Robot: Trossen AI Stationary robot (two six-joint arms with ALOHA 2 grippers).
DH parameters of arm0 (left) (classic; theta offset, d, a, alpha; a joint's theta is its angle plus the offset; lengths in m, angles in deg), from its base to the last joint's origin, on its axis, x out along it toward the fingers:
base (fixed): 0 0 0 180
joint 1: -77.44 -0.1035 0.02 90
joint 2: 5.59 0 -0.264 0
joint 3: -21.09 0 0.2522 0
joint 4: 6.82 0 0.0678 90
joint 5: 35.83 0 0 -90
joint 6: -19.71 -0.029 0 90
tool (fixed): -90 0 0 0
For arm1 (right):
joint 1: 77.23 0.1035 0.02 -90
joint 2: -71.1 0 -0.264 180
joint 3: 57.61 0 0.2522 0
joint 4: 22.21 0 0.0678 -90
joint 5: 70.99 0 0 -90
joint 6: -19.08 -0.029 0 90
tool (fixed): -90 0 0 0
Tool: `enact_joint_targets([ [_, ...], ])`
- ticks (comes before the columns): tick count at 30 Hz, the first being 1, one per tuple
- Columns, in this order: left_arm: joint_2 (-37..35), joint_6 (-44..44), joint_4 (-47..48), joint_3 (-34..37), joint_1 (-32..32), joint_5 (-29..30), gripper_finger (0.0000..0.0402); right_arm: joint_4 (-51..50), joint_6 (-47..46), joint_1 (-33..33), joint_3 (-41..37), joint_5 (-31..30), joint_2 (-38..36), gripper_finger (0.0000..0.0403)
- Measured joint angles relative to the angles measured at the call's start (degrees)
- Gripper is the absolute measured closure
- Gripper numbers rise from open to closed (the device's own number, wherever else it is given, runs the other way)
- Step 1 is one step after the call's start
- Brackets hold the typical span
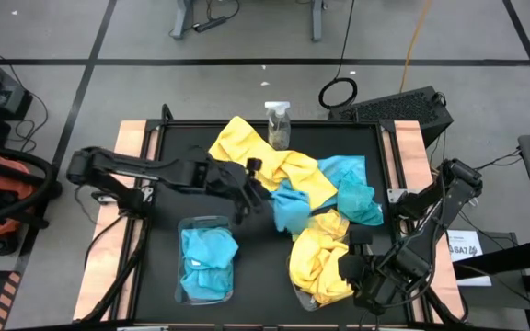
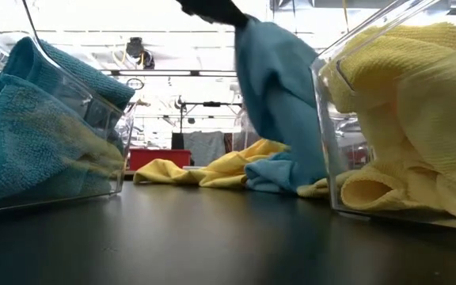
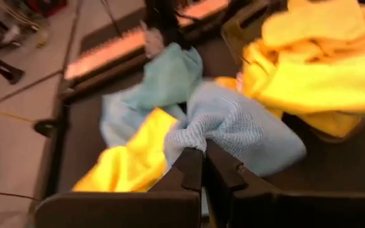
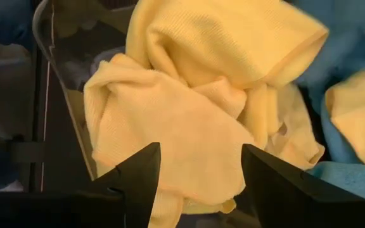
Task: Sort microfiber towel by color & place in baskets
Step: Put the blue microfiber towel into the left transparent bin
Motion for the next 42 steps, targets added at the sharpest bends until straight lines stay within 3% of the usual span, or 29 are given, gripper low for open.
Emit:
enact_joint_targets([
  [21,-24.4,2.0,11.1,0.0,5.0,0.4,0.0401,-3.0,0.2,0.0,0.0,-6.7,0.0,0.0189],
  [37,-33.2,7.9,27.2,0.0,10.1,-0.3,0.0401,-2.9,1.0,-0.1,0.0,-8.2,0.0,0.0189],
  [42,-34.8,10.3,29.3,0.0,12.3,-3.9,0.0401,-2.9,1.0,-0.2,0.0,-8.2,0.0,0.0189],
])
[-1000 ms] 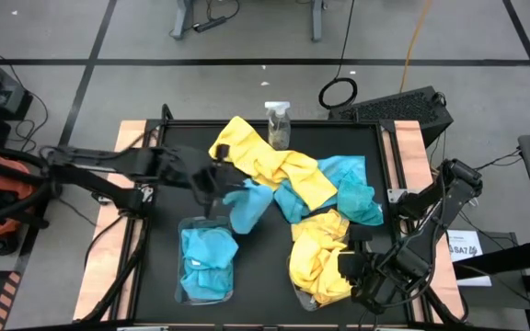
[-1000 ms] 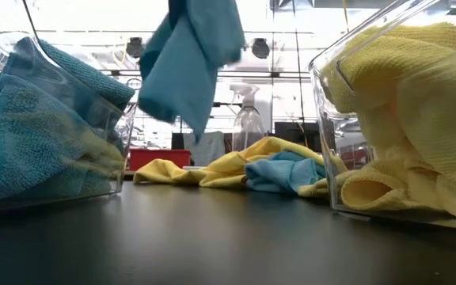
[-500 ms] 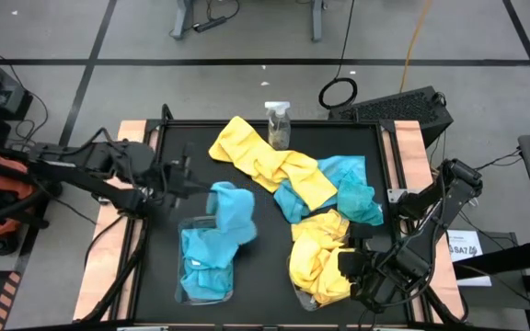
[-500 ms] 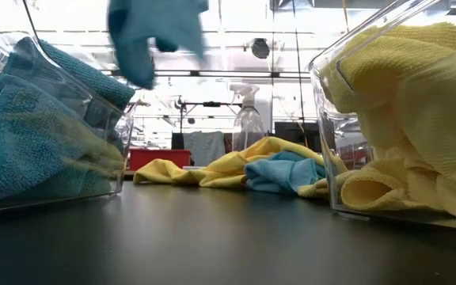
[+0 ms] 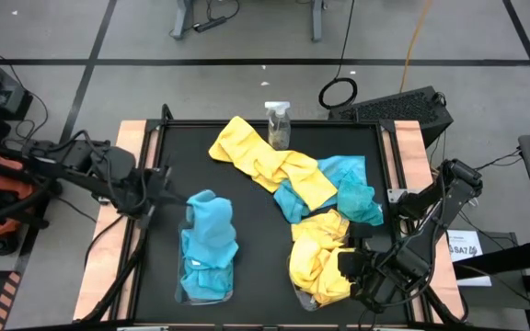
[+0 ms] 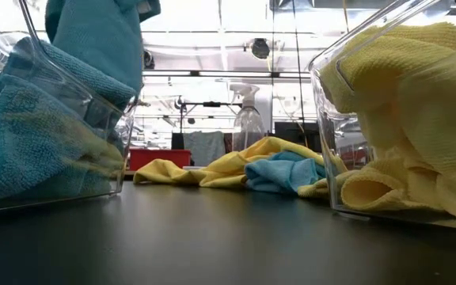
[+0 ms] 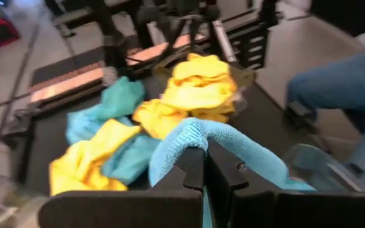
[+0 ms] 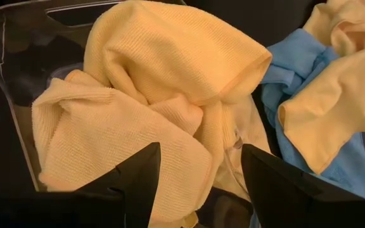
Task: Sort microfiber towel by color & place in baskets
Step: Put the blue microfiber towel into the left transparent bin
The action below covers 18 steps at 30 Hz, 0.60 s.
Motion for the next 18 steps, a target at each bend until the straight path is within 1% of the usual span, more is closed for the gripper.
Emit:
enact_joint_targets([
  [6,-1.2,4.3,6.5,0.0,2.2,-0.8,0.0401,0.0,-0.2,-0.2,0.0,0.0,0.0,0.0189],
  [10,-1.2,6.6,9.6,0.0,3.8,-1.2,0.0401,0.0,-0.2,-0.2,0.0,-1.4,0.0,0.0189],
  [15,-1.2,8.5,10.8,0.1,5.7,-1.2,0.0401,0.1,0.1,-0.6,0.0,-1.5,0.0,0.0189],
  [18,-1.2,9.8,10.6,1.4,6.5,-1.2,0.0401,0.1,0.2,-0.8,0.0,-1.5,0.0,0.0189],
])
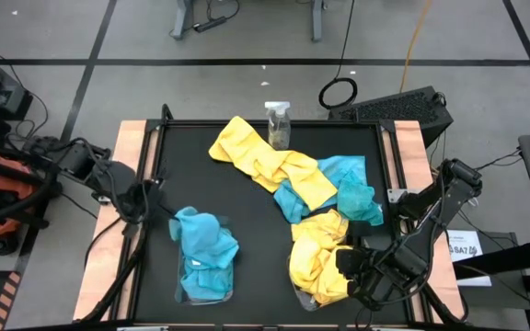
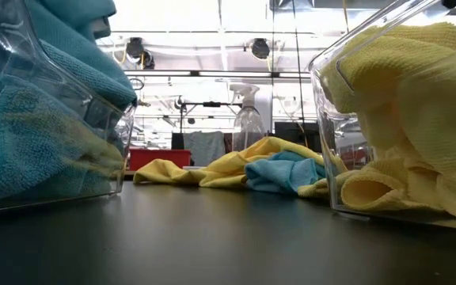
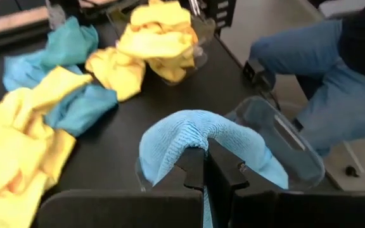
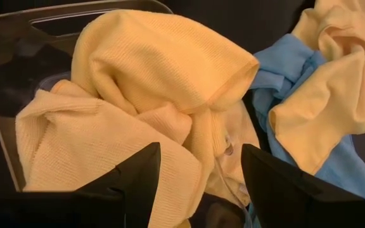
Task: Sort microfiber towel by color & place in baskets
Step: Put the blue microfiber towel into the left transparent bin
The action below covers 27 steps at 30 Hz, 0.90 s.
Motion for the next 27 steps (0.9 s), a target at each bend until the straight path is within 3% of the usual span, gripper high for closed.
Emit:
enact_joint_targets([
  [6,1.1,1.5,-3.1,7.2,0.2,0.0,0.0401,0.2,0.2,0.0,0.0,-1.0,0.0,0.0189],
  [17,4.4,1.5,-19.3,23.4,0.2,-1.7,0.0401,0.8,0.3,0.0,0.0,-1.0,0.0,0.0189],
  [27,8.8,7.3,-33.2,36.4,0.2,-2.9,0.0395,1.6,0.5,0.0,0.0,-1.5,0.0,0.0189],
])
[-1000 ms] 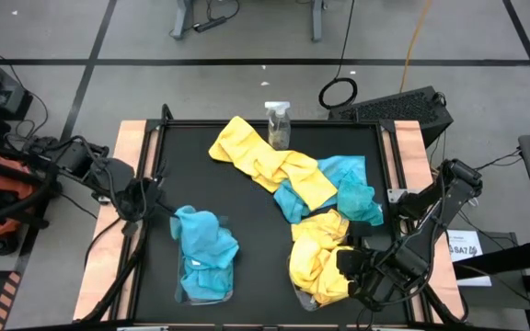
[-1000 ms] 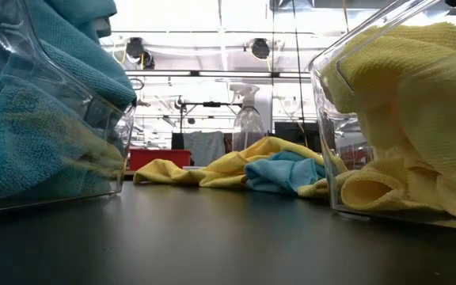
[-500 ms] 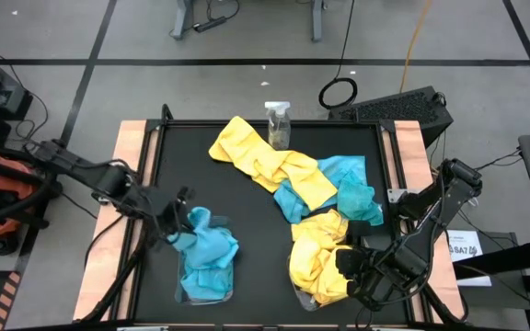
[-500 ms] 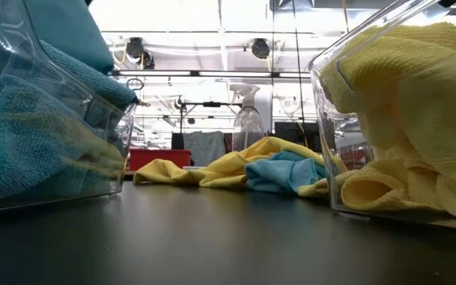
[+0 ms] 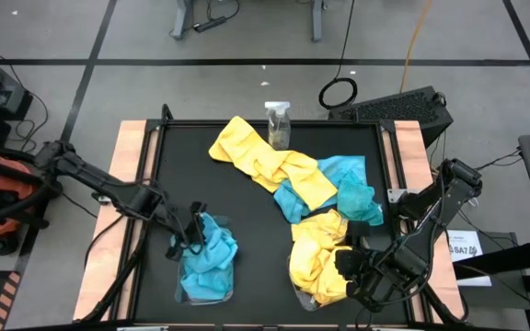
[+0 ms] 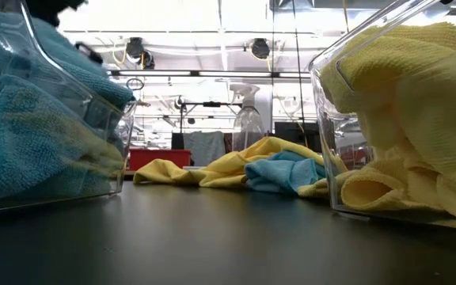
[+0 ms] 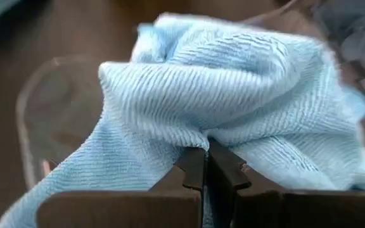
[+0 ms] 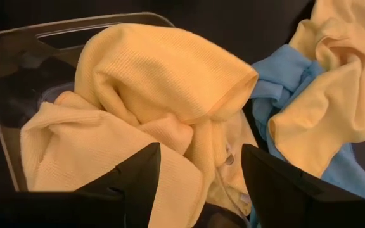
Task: Sort microfiber towel by color & place in baskets
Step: Put the blue microfiber towel into the left transparent bin
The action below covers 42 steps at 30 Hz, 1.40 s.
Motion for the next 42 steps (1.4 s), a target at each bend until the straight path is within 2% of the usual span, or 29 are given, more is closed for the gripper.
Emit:
enact_joint_targets([
  [6,4.2,1.6,-6.9,3.8,0.0,0.1,0.0393,0.2,0.8,0.0,0.0,-1.1,0.0,0.0189],
  [18,17.1,0.5,-12.9,3.4,-1.0,3.1,0.0391,2.0,1.4,0.0,0.0,-2.5,0.0,0.0189],
  [28,18.0,-1.7,-14.2,3.6,-1.0,3.9,0.0388,2.1,1.4,0.0,0.0,-2.6,0.0,0.0189],
  [31,18.0,-1.7,-12.7,2.6,-0.9,3.4,0.0369,2.1,1.6,0.0,0.0,-2.8,0.0,0.0189],
  [36,18.2,-1.3,-7.7,-0.9,-1.0,2.9,0.0303,2.1,2.3,0.0,0.0,-4.1,0.0,0.0189],
  [42,18.3,-1.5,3.2,-7.7,-0.9,2.3,0.0230,2.1,4.4,-0.7,0.0,-5.6,0.0,0.0189],
])
